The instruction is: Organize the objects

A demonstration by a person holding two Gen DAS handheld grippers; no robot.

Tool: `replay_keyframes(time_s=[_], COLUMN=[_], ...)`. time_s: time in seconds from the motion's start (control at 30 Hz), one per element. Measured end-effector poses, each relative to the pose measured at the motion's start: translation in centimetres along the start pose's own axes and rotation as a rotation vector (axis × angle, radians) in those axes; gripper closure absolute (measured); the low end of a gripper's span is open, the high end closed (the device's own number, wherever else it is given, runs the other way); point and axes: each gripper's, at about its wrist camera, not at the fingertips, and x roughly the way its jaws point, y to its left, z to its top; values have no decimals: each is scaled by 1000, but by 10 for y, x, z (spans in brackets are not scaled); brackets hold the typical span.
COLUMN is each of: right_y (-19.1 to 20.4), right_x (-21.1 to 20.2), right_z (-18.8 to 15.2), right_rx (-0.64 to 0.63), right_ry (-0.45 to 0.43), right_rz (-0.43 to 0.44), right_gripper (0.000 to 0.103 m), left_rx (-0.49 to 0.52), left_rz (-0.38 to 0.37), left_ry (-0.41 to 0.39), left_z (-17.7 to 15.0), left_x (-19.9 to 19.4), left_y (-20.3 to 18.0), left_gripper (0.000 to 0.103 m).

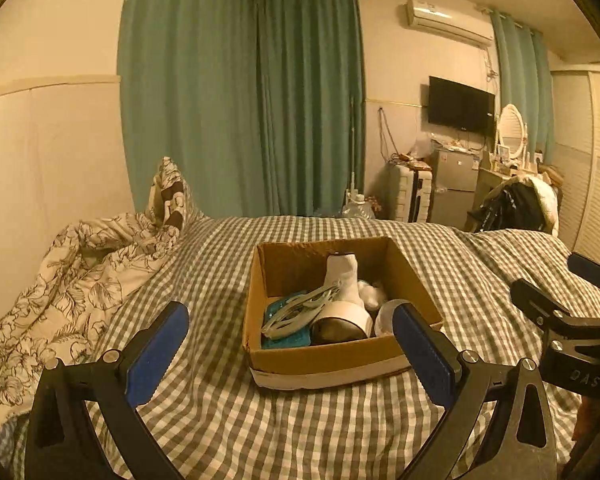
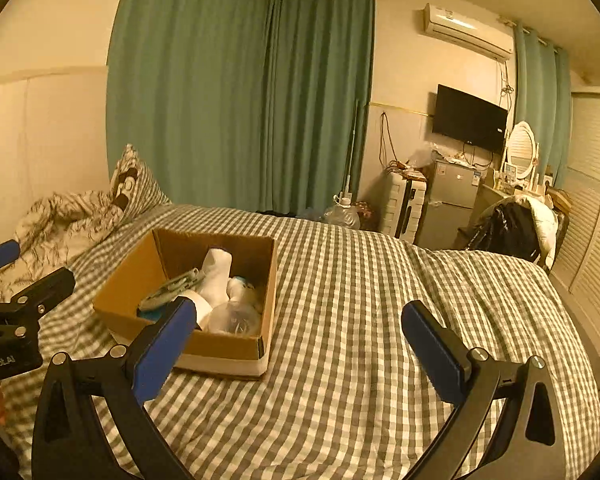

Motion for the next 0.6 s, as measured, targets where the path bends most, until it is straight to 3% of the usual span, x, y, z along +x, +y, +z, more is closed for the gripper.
replay_keyframes(time_s=[0.17,0.6], right_y=[-5,-6], right_x=[-4,-9], right_z=[1,7], right_rx=[44,46], right_ry=[-7,-13], right_rz=[11,0], right_gripper=[0,0], left_rx=[-51,-48], left_rz=[-3,14], left_ry=[16,33], left_z=[-1,-2], left_x=[2,2], left_y=[10,16], left_gripper=[0,0])
